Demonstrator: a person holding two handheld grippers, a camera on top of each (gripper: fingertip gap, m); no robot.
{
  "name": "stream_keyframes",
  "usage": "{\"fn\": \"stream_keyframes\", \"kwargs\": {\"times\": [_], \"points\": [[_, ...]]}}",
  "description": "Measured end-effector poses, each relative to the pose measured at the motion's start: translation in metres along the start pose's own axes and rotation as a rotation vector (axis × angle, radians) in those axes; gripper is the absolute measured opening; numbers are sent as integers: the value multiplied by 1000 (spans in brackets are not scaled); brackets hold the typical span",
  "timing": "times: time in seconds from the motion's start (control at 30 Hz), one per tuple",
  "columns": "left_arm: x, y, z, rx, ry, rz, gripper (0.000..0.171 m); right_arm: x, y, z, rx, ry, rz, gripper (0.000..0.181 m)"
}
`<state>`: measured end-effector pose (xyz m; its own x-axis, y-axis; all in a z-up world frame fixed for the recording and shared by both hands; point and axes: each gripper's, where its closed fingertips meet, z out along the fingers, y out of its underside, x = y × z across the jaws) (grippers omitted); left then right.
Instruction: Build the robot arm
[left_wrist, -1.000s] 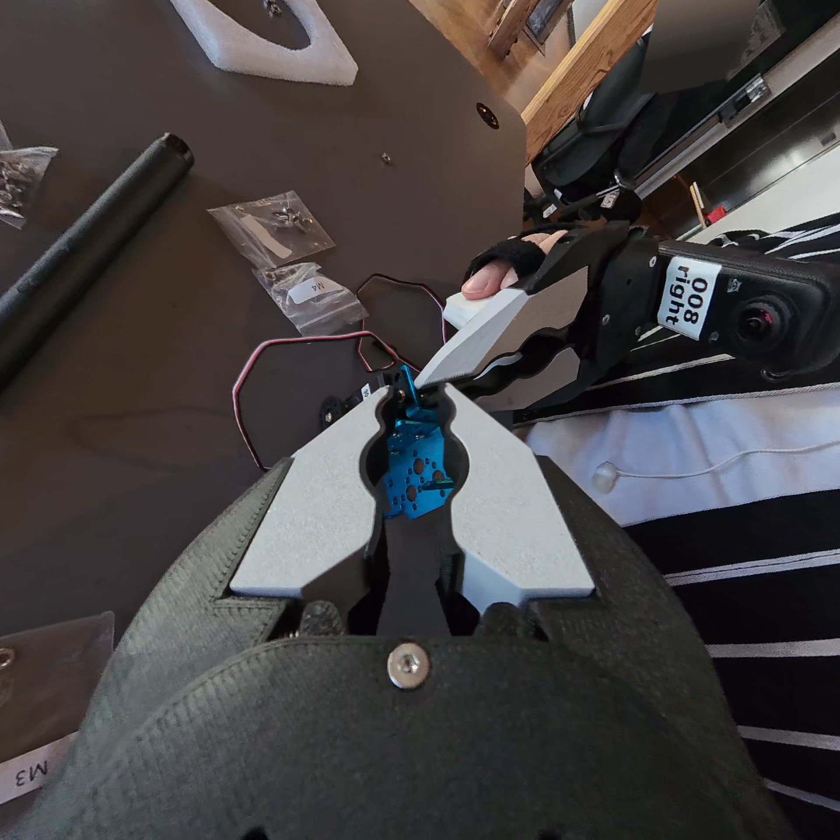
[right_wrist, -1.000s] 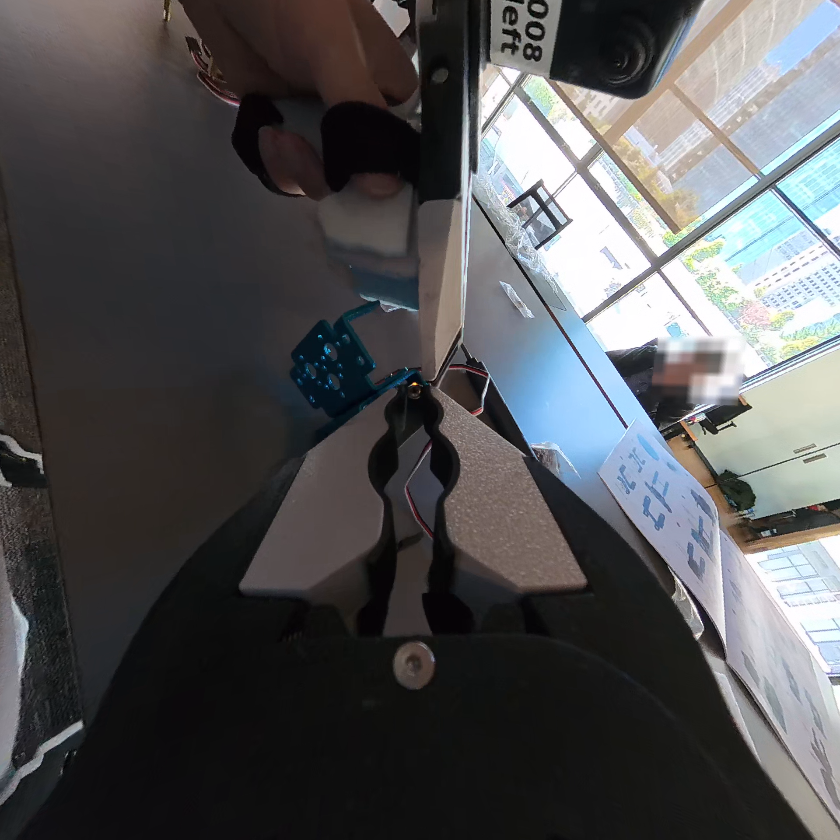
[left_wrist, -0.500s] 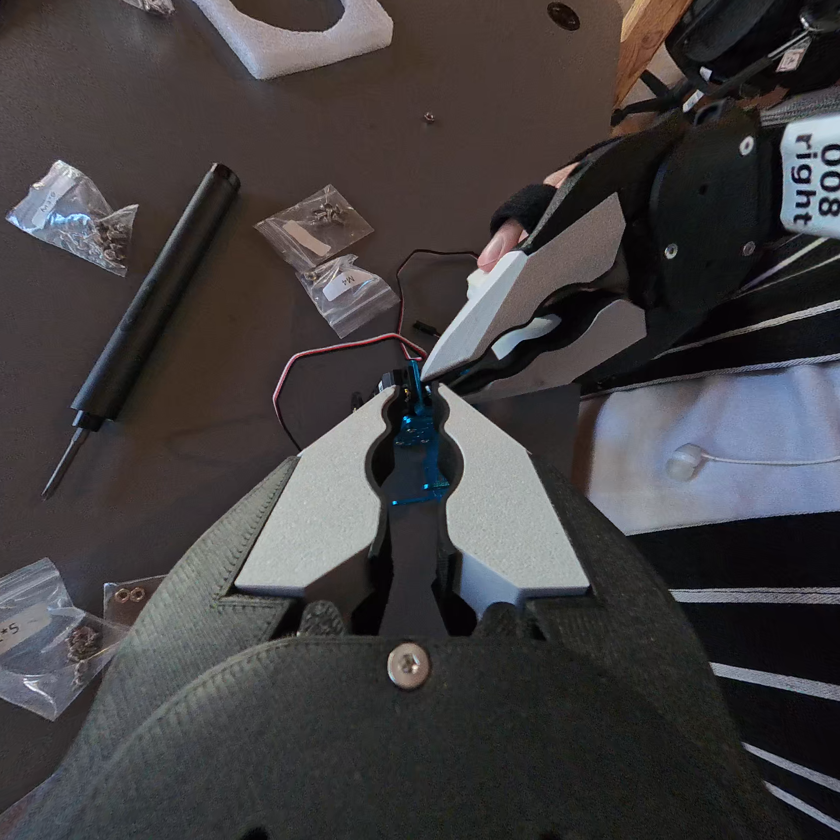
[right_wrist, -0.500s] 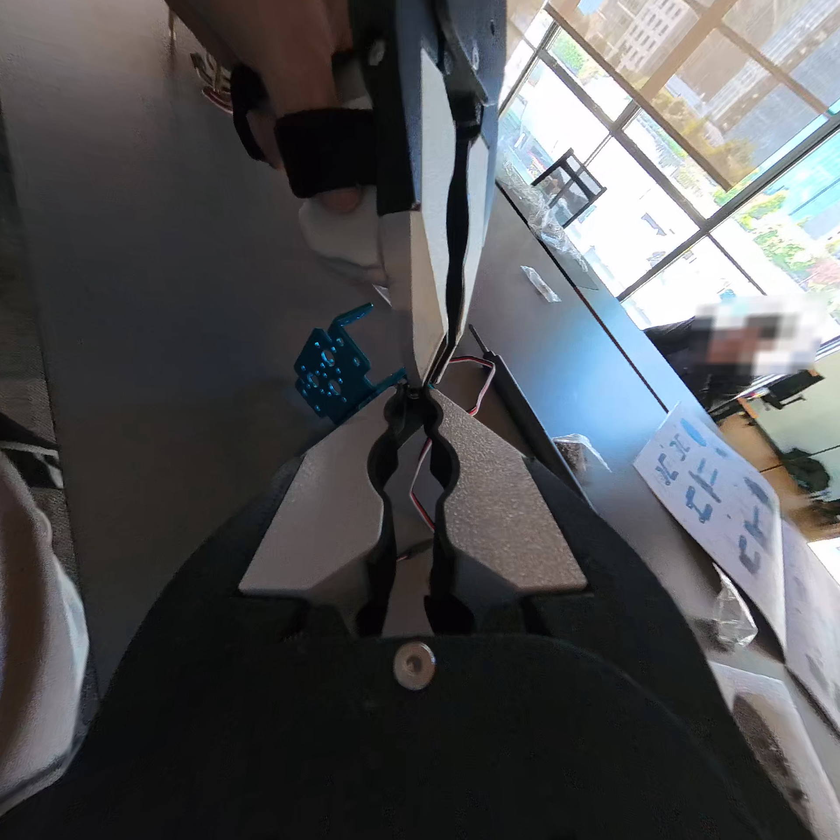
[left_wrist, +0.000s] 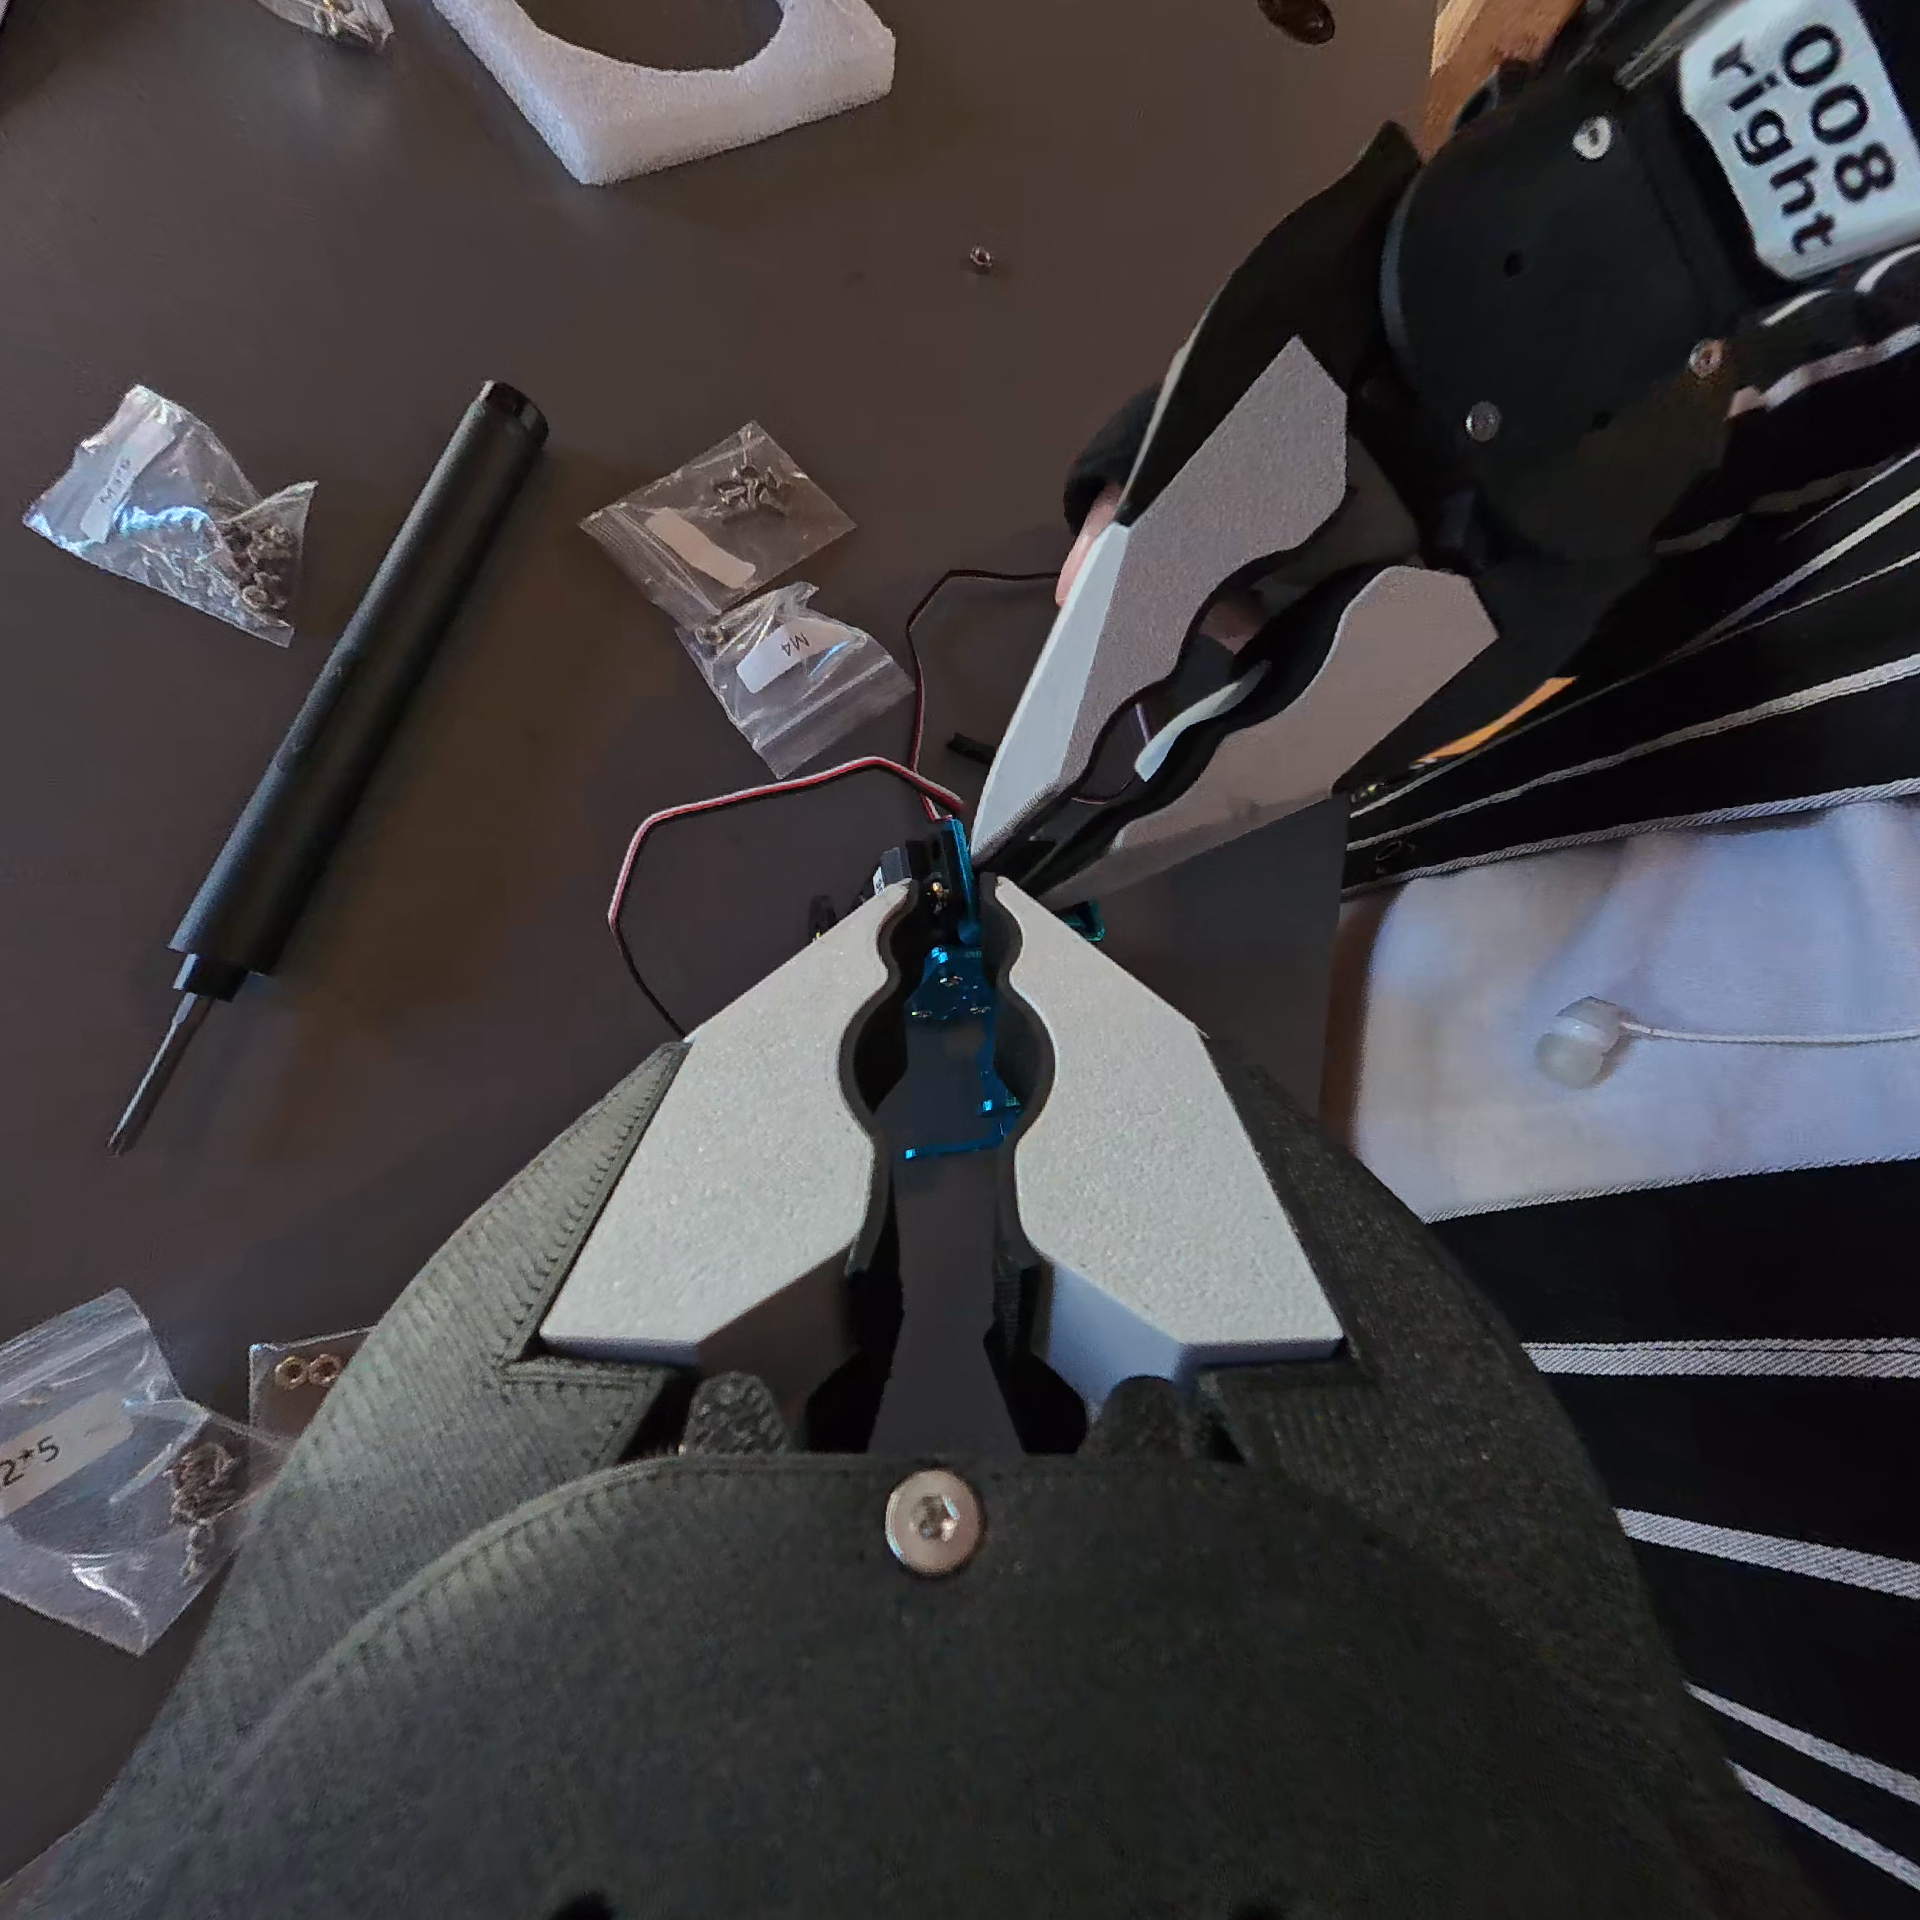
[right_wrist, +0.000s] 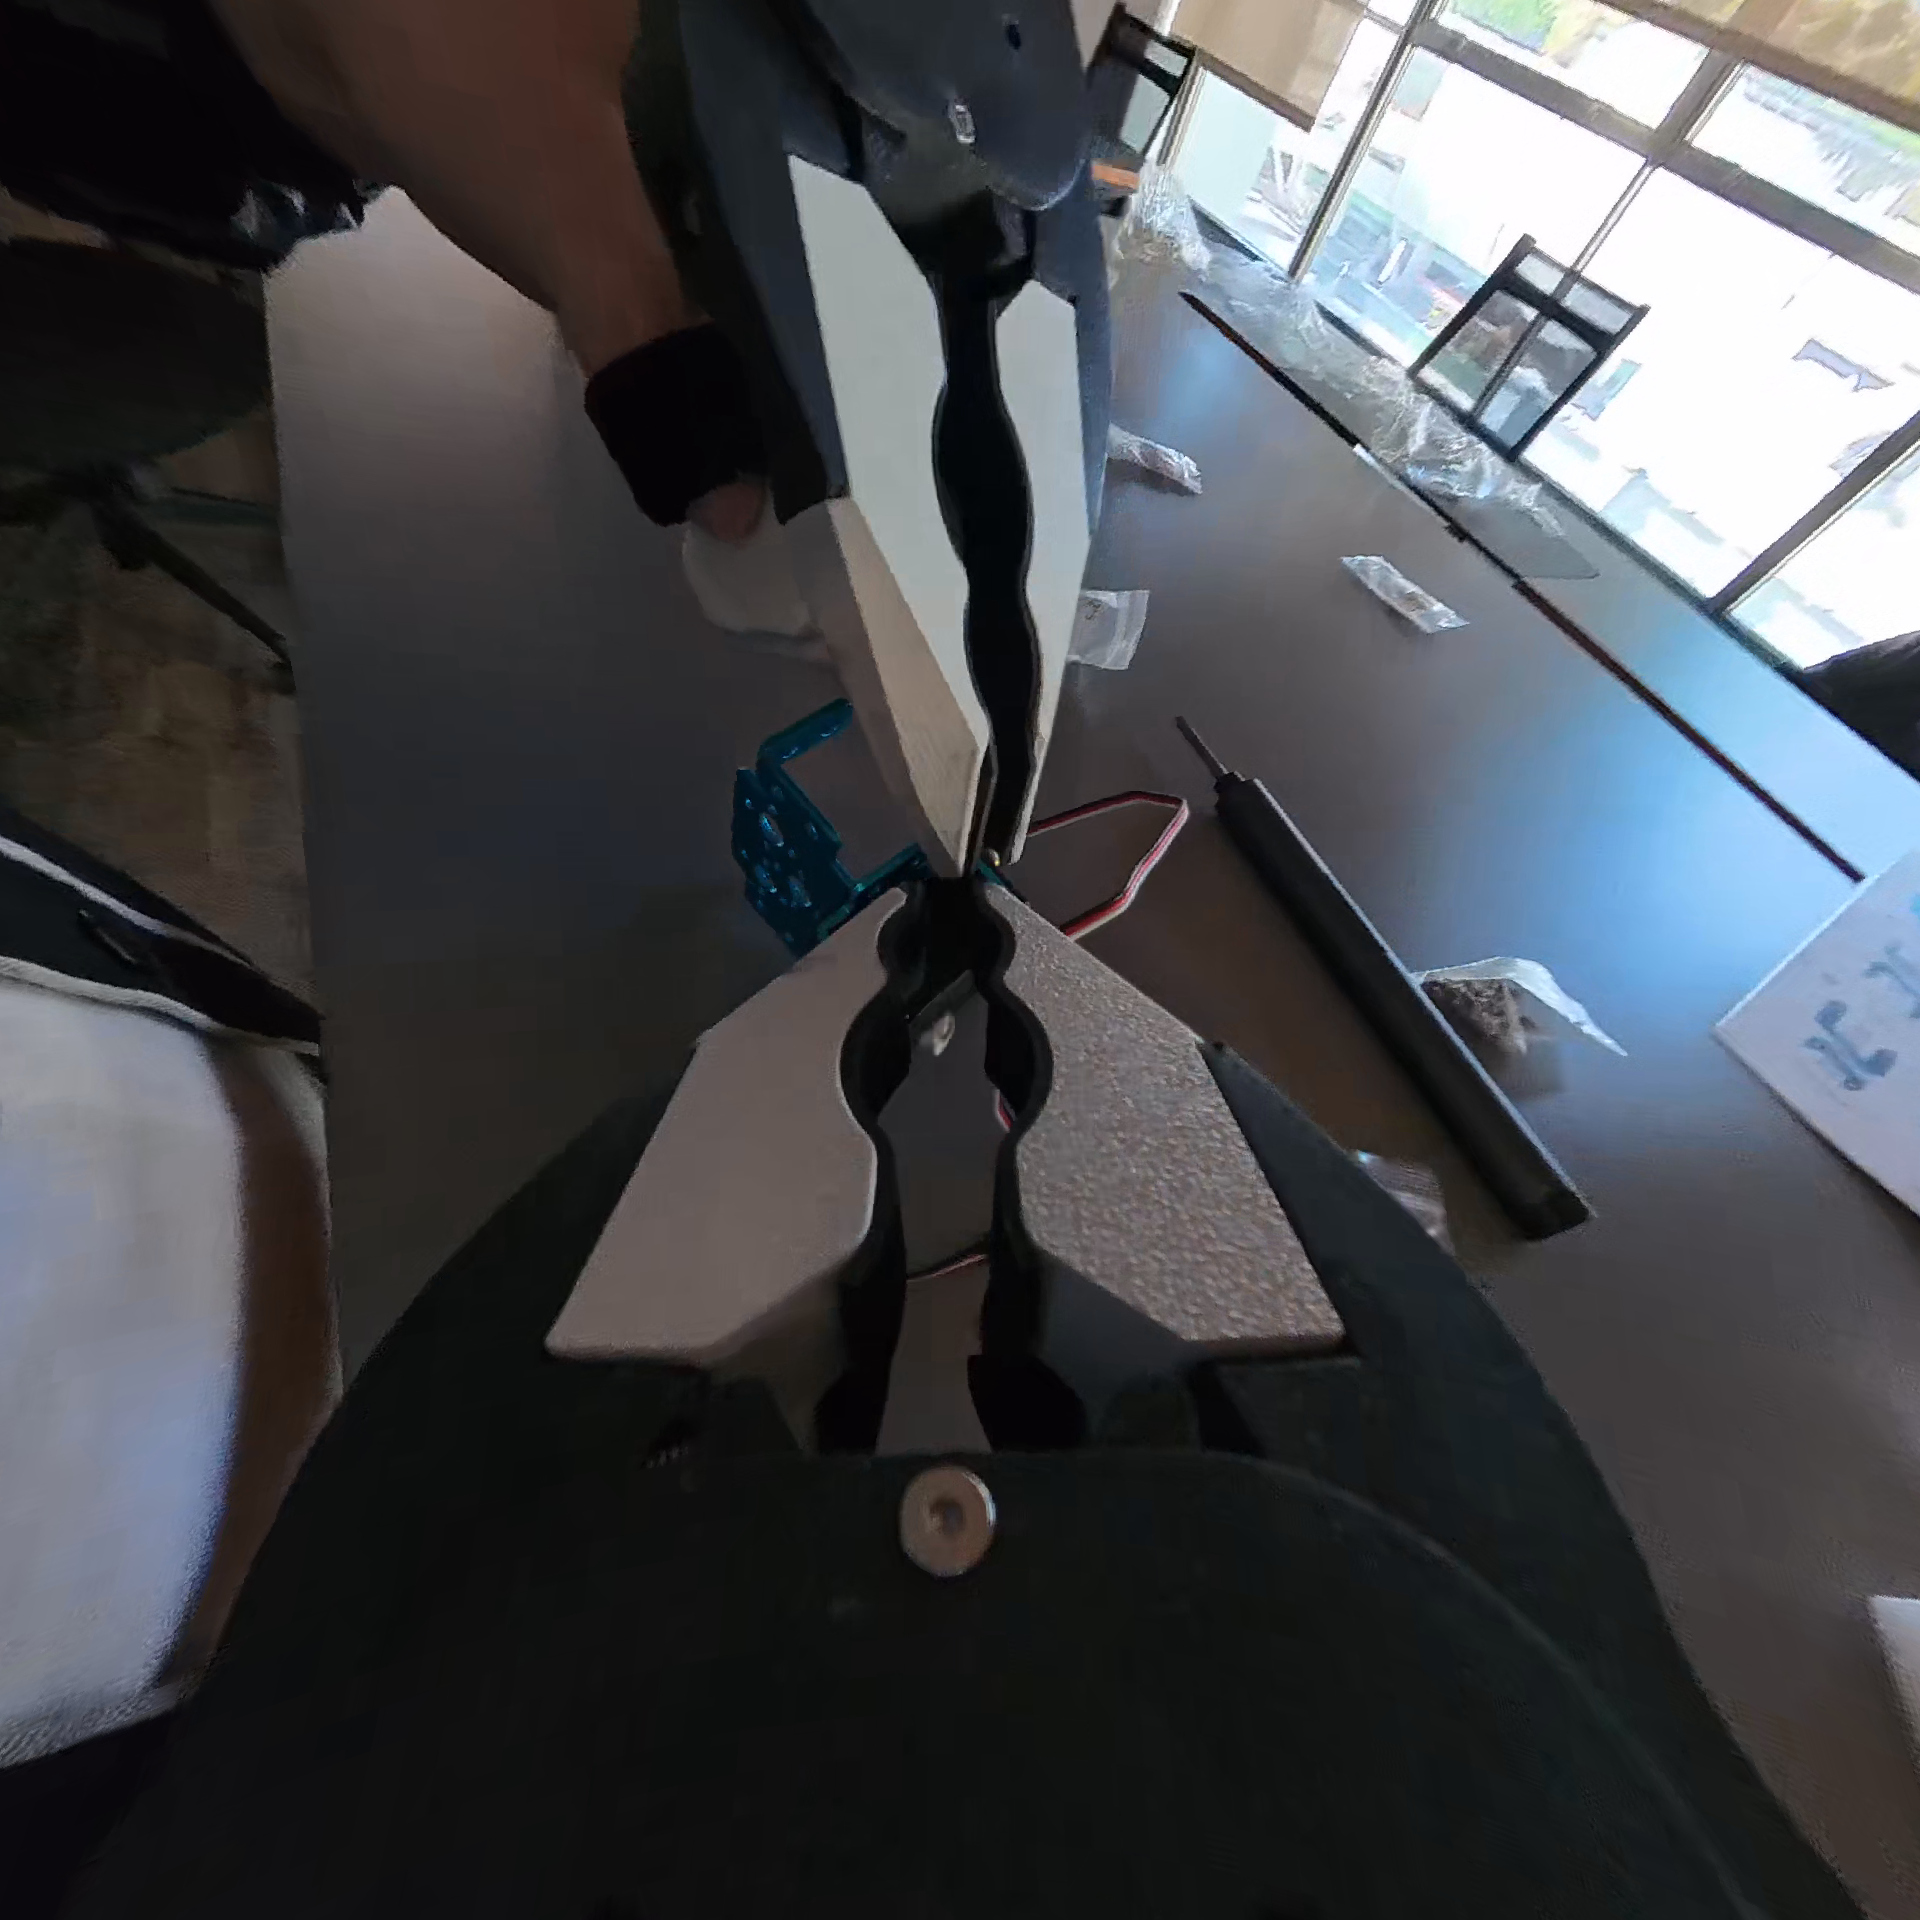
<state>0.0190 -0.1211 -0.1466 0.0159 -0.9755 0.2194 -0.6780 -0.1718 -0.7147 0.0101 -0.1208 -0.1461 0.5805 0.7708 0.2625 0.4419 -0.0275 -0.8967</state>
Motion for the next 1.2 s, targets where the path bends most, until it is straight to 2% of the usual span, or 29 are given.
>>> {"fn": "stream_keyframes", "kwargs": {"times": [0.13, 0.27, 0.33, 0.4, 0.5, 0.63, 0.77, 0.93, 1.2], "points": [[0, 0, 0, 11, 9, -14, 8, -1, 1, -2, 31, -49, 57, 8], [-1, 1, -1, 25, 8, -24, 8, 25, -6, -27, 85, -41, 119, 10], [-2, 1, -2, 32, 6, -28, 8, 36, 4, -39, 65, -93, 195, 9], [-2, 1, -2, 40, 10, -35, 8, 30, 25, -43, -29, -203, 253, 7], [-2, 1, -2, 54, 15, -47, 8, 26, 49, -39, -177, -201, 229, 6], [-3, 1, -3, 84, 21, -75, 8, 8, 52, -29, -266, -192, 171, 8], [-3, 2, -4, 112, 31, -93, 8, 10, 61, -22, -361, -147, 112, 9], [-3, 2, -6, 144, 57, -123, 9, 2, 62, -17, -332, -264, 136, 13], [-3, 3, -10, 182, 78, -159, 18, 3, 65, -11, -335, -293, 162, 7]]}}
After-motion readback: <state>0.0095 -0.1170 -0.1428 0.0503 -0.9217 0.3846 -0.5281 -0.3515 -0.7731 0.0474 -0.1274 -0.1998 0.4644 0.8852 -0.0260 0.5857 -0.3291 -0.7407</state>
